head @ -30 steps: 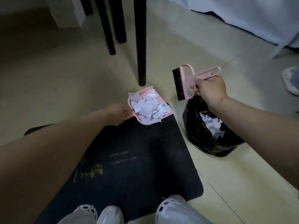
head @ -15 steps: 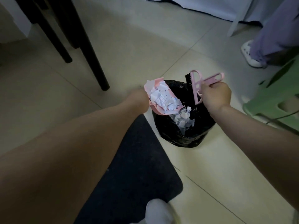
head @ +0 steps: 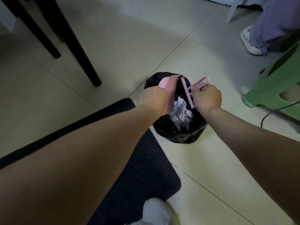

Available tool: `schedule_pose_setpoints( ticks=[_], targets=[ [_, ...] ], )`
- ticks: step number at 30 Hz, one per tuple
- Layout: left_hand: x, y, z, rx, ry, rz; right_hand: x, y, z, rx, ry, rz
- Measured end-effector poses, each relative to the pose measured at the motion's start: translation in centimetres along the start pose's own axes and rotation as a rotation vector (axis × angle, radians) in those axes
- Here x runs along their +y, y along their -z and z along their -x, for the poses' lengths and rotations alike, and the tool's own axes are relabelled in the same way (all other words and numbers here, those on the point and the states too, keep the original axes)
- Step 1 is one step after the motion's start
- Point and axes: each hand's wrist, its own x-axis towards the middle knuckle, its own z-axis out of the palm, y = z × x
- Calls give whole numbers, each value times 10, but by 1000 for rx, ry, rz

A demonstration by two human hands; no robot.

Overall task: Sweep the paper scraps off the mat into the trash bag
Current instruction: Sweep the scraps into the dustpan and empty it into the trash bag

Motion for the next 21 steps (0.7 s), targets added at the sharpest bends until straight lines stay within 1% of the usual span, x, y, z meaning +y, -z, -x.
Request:
schedule_pose_setpoints(
  ticks=[6,10,13,15,17,19,21],
  targets=[
    [3,5,6,76,-125,-109,7,1,-1,8,-22,17],
    [-1,-1,7,118,-125,-147,11,2,-2,5,-65,4],
    [-6,-9,5,135,-85,-94,14,1,-3,-1,-74,-3],
    [-9,-15,3,102,26,73,13,1,-2,21,-61,5],
    [-13,-21,0,44,174,368,10,1,0,60,18,48],
    [-15,-28,-3,-16,262,628,1,1,9,113,187,130],
    [-13,-32,-3,-51,307,815,-9,0,18,173,420,257]
  ],
)
